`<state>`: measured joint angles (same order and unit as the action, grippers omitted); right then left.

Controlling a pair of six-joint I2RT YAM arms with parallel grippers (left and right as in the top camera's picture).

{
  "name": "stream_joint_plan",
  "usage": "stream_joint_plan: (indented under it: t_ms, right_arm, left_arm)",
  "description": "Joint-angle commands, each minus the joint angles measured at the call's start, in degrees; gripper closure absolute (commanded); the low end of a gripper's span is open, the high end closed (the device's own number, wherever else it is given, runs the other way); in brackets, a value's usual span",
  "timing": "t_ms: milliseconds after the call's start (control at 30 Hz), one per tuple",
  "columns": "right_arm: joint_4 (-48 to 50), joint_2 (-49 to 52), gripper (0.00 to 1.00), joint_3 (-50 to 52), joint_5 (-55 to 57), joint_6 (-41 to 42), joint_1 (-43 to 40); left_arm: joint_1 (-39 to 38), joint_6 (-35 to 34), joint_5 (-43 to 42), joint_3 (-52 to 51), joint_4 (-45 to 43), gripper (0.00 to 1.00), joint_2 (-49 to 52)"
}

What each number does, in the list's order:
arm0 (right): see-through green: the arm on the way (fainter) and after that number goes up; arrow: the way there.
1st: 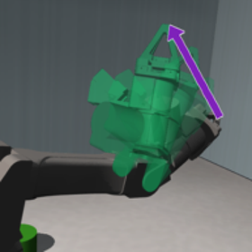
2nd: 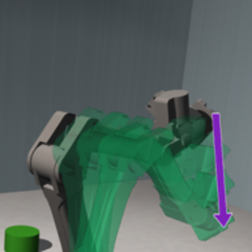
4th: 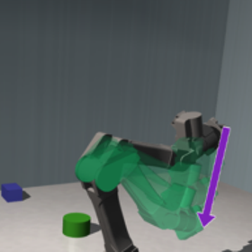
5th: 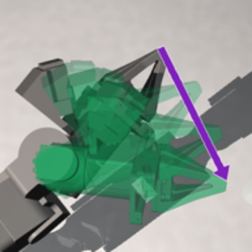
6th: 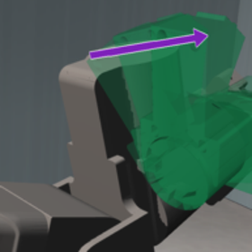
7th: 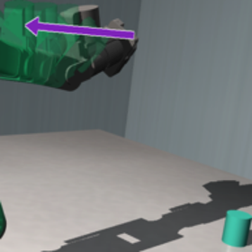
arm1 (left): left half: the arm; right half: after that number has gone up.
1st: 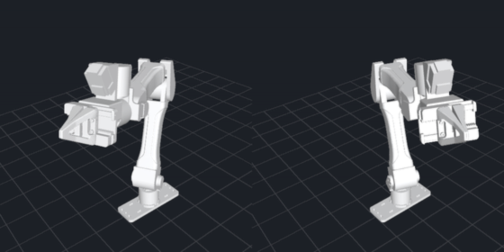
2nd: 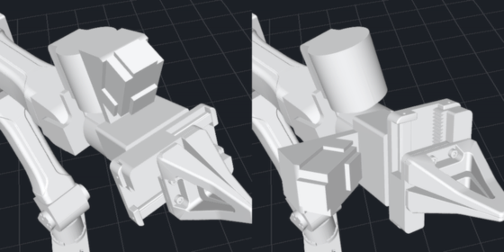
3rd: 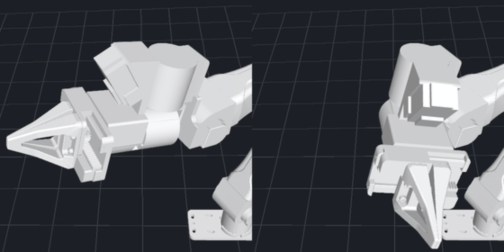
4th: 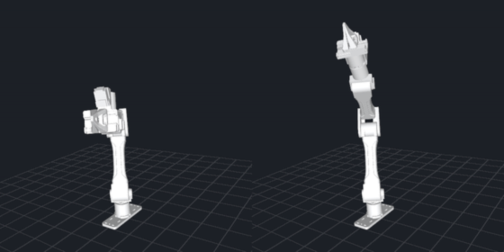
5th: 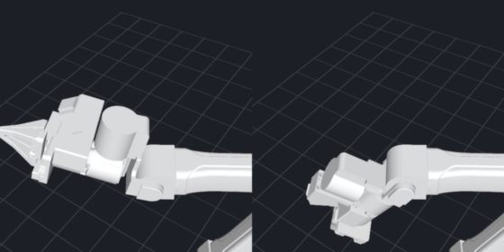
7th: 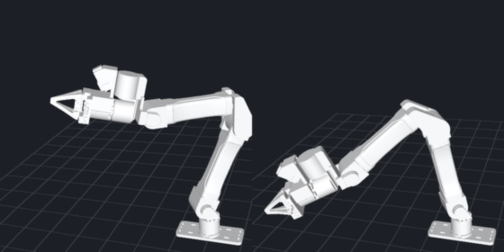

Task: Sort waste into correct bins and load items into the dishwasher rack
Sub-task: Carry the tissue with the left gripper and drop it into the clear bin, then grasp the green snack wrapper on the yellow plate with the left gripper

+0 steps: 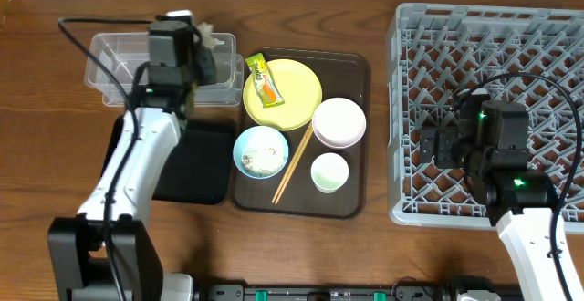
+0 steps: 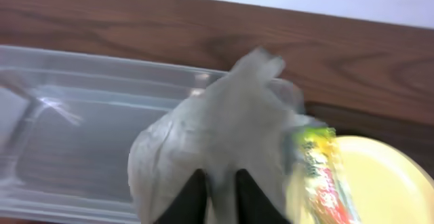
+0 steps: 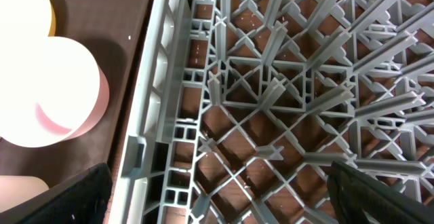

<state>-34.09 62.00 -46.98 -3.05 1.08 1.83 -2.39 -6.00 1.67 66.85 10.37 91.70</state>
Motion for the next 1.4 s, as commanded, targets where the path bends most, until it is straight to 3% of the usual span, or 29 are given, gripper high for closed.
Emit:
stream_joint_plan:
  t_ms: [0,33,67,267,500,767,1367]
  right_arm:
    - [0.0,0.0,0.01,-1.1,-0.4,0.6,0.0]
    - [0.0,0.0,0.01,-1.1,-0.4,0.6,0.0]
    - [0.0,0.0,0.01,-1.1,-0.4,0.6,0.0]
    - [0.0,0.0,0.01,-1.1,-0.4,0.6,0.0]
    - [0.0,0.1,0.01,-1.1,-0.4,0.6,0.0]
    - [0.0,0.1,0.01,-1.0,-0.4,0.6,0.0]
    - [0.0,0.1,0.01,-1.0,-0.5,0.6,0.0]
  left_arm:
    - [1.0,0.1,0.5,0.7,0.0,0.75,2.2]
    - [1.0,0.1,-0.2,0.7,0.0,0.61,2.3]
    - [0.7,0.1,-1.9,0.7,0.0,0.54,2.2]
    - [-4.2,-1.3,-8.5,0.7,1.0,0.48,-0.1]
    - [-14.2,-6.2,-6.8,0.7,3.5,0.36,2.8]
    - [-20.4,-9.4,4.0,0.7,1.9,0.36,11.6]
    - [-20.5,-13.4,8.5,0.7,-5.4,0.35,21.4]
